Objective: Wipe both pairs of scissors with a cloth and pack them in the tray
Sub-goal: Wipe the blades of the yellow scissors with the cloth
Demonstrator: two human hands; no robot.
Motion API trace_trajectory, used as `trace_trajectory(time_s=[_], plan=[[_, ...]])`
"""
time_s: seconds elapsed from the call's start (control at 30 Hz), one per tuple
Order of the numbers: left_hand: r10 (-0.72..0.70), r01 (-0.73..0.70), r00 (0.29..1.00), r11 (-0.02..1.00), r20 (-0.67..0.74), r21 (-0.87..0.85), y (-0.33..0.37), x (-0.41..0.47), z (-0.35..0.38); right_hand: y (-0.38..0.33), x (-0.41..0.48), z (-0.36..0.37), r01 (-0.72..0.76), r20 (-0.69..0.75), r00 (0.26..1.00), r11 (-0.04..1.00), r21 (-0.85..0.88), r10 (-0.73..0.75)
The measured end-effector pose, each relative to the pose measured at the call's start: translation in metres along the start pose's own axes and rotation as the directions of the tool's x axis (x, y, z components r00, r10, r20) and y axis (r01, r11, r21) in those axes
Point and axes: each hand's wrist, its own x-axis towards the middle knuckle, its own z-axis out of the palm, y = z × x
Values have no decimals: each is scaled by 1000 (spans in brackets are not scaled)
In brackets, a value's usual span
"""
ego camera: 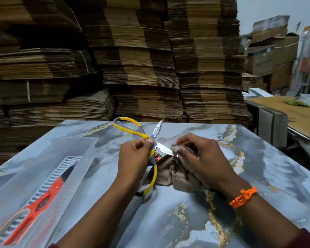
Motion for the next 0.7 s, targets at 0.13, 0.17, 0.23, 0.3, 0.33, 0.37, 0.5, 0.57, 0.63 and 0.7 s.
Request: trace_trajectory(time_s=[0.13,0.17,0.23,0.3,0.33,0.37,0.5,0.57,0.63,0.7], plan=[[-4,5,1000,999,-4,39,0,1,-3,-7,-3,3,37,90,995,999,-3,-36],[-10,10,1000,999,2,42,0,2,-3,-8,-3,1,8,118,993,1000,28,-12],[-18,17,1000,999,21,39,1,1,-3,-6,-2,-4,-41,149,988,997,65,31],[-29,27,999,999,39,46,0,0,-2,-2,0,-8,-64,44,997,995,74,61],[-29,26,998,998,51,64,-1,0,-2,0,2,-10,-71,-55,996,995,72,75],[-23,18,998,997,61,81,-2,-1,-1,-1,3,-13,-77,-152,985,994,72,87],[-9,-4,996,989,84,145,-4,-5,2,-7,2,-8,76,-276,957,995,-59,-89],[28,-48,995,976,95,213,-4,-9,5,-7,-2,6,187,-186,961,977,-105,-204],[68,-102,990,949,124,299,-5,-12,8,-5,-2,17,207,-134,967,975,-81,-216],[71,-111,988,942,135,316,-5,-15,10,-3,-2,19,169,-127,977,986,-5,-169]])
